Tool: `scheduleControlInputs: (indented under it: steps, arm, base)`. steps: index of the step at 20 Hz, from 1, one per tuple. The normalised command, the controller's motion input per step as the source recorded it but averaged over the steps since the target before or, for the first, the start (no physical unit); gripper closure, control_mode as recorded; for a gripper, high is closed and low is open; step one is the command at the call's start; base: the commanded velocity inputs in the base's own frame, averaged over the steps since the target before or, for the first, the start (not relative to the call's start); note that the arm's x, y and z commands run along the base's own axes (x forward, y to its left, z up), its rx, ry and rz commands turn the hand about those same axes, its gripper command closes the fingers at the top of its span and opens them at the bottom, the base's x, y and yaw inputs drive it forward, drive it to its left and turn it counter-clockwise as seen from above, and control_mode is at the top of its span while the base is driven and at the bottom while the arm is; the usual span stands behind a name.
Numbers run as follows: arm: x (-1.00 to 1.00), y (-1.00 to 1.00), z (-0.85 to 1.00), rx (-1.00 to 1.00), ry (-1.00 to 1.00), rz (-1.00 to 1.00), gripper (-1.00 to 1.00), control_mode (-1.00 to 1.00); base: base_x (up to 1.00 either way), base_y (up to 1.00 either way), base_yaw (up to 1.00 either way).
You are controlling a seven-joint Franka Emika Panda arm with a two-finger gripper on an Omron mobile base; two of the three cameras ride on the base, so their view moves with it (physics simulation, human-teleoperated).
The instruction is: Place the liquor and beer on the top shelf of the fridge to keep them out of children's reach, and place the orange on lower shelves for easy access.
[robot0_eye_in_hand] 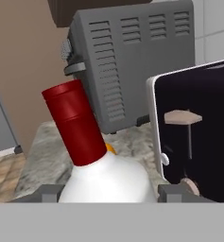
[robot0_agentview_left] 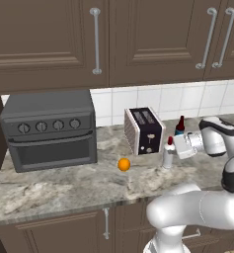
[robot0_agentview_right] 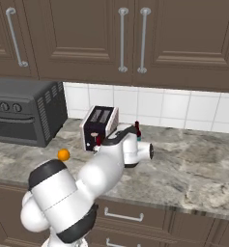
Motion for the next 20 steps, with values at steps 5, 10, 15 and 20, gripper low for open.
scheduleControlInputs:
  steps: [5, 10, 15, 20]
  arm:
    - [-0.07, 0.00, 0.28, 0.00, 0.05, -0.04, 1.00, -1.00]
    - [-0.31, 0.00, 0.94, -0.02, 0.18, -0.21, 1.00, -1.00]
    - [-0.58, 0.05, 0.93, -0.04, 0.16, -0.37, 1.00, -1.00]
    - [-0.71, 0.19, 0.62, -0.06, 0.09, -0.53, 1.00, -1.00]
  base:
    - [0.00, 0.00, 0.00]
    - [0.00, 0.00, 0.00]
    - [0.00, 0.00, 0.00]
    - [0.00, 0.00, 0.00]
